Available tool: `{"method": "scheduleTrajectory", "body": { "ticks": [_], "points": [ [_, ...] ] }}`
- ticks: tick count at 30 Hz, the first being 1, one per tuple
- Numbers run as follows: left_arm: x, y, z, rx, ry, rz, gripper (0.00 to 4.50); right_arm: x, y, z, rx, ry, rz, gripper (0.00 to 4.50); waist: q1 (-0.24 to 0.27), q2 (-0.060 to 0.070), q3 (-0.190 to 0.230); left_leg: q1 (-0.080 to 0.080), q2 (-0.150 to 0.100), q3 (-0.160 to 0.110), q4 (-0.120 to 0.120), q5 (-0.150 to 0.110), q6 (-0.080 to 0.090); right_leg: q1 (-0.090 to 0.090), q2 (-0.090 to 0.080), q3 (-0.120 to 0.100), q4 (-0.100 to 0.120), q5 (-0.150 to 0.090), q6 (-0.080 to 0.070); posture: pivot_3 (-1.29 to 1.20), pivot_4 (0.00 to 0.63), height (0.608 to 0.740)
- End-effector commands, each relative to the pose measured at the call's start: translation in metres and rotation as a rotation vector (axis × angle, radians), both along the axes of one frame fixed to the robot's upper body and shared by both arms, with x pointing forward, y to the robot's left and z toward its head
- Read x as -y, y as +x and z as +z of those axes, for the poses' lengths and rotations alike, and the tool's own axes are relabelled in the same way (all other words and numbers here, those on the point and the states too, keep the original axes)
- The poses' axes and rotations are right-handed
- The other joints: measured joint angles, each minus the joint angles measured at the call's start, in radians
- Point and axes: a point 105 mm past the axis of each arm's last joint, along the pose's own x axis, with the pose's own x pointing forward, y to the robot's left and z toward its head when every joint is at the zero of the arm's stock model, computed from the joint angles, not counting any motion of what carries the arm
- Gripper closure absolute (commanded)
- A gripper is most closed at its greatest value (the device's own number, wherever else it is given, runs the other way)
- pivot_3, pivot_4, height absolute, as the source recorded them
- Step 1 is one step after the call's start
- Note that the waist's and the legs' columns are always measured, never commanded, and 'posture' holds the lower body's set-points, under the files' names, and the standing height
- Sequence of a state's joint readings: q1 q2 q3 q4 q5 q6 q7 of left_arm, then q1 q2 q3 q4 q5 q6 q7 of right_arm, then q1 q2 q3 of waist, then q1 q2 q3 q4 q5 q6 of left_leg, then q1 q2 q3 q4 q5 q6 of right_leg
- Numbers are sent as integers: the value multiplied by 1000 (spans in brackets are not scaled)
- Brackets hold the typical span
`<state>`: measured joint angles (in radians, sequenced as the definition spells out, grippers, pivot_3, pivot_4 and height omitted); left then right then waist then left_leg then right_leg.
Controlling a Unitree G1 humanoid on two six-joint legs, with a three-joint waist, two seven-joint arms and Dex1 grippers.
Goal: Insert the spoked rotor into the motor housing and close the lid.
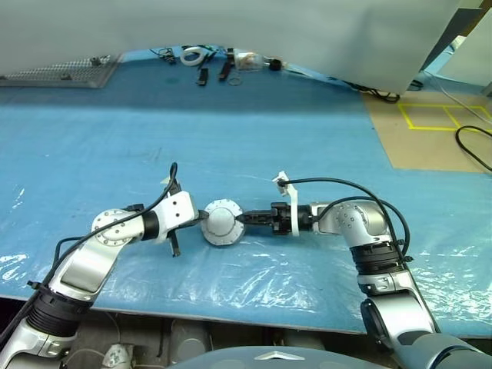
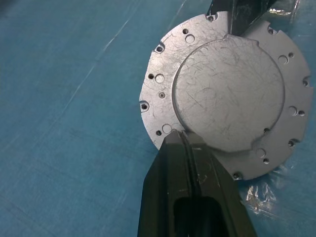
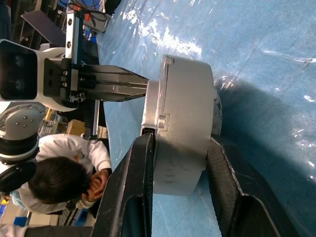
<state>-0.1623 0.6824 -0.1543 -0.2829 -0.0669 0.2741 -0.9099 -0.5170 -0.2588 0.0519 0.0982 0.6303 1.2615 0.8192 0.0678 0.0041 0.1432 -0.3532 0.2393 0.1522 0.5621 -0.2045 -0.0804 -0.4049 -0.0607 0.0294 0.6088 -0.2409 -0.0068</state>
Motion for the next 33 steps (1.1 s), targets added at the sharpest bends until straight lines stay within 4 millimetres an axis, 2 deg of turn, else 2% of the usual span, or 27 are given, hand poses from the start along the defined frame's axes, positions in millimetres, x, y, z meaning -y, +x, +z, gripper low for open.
{"method": "scheduleTrajectory", "body": {
  "ticks": [1, 7, 11, 14, 18, 22, 29, 33],
  "points": [
    [12, -3, 14, -10, -113, -19, 4500, -16, -2, 13, 30, 79, 40, 3319, -1, 0, 0, 0, 0, 0, 0, 0, 0, 0, 0, 0, 0, 0, 0, 0, 150, 740],
    [4, 1, 52, 21, -300, 45, 4500, -14, 3, 13, 15, 71, 21, 3337, -2, 0, 0, -4, 1, 0, 0, -1, -1, -3, 1, 0, 0, 1, 1, 0, 150, 740],
    [-6, 8, 97, 34, -603, 148, 4500, -12, 4, 10, 23, 52, 19, 3337, 1, 0, 0, -6, 0, 0, 0, -1, -1, -4, 2, -1, 0, 1, 1, 0, 150, 740],
    [-16, 6, 112, 3, -717, 194, 4500, -9, 7, 13, 23, 67, -9, 3337, 0, 0, 0, -6, 0, -1, 0, -1, -1, -4, 2, -1, 0, 1, 1, 0, 150, 740],
    [-26, -1, 120, -86, -843, 222, 4500, -5, 11, 17, 17, 91, -35, 3337, 1, -1, 0, -6, 0, -1, 0, -1, -1, -4, 2, -1, -1, 1, 2, 0, 150, 740],
    [-31, 0, 114, -143, -865, 296, 4500, -2, 20, 31, -12, 175, -71, 3337, 3, -1, 1, -7, 0, -1, 0, -1, -1, -4, 1, -1, -1, 1, 2, 0, 150, 740],
    [-26, 1, 121, -153, -974, 298, 4500, -3, 35, 74, 2, 346, -95, 3337, 2, -3, 2, -10, 0, -2, 1, -1, -1, -7, 2, -1, -1, 1, 2, 0, 150, 740],
    [-30, 2, 119, -179, -1024, 312, 4500, -3, 44, 88, 32, 372, -119, 3337, 3, -3, 2, -14, 0, -2, 1, 0, -1, -11, 3, -2, 0, 2, 2, 0, 150, 740]
  ]
}}
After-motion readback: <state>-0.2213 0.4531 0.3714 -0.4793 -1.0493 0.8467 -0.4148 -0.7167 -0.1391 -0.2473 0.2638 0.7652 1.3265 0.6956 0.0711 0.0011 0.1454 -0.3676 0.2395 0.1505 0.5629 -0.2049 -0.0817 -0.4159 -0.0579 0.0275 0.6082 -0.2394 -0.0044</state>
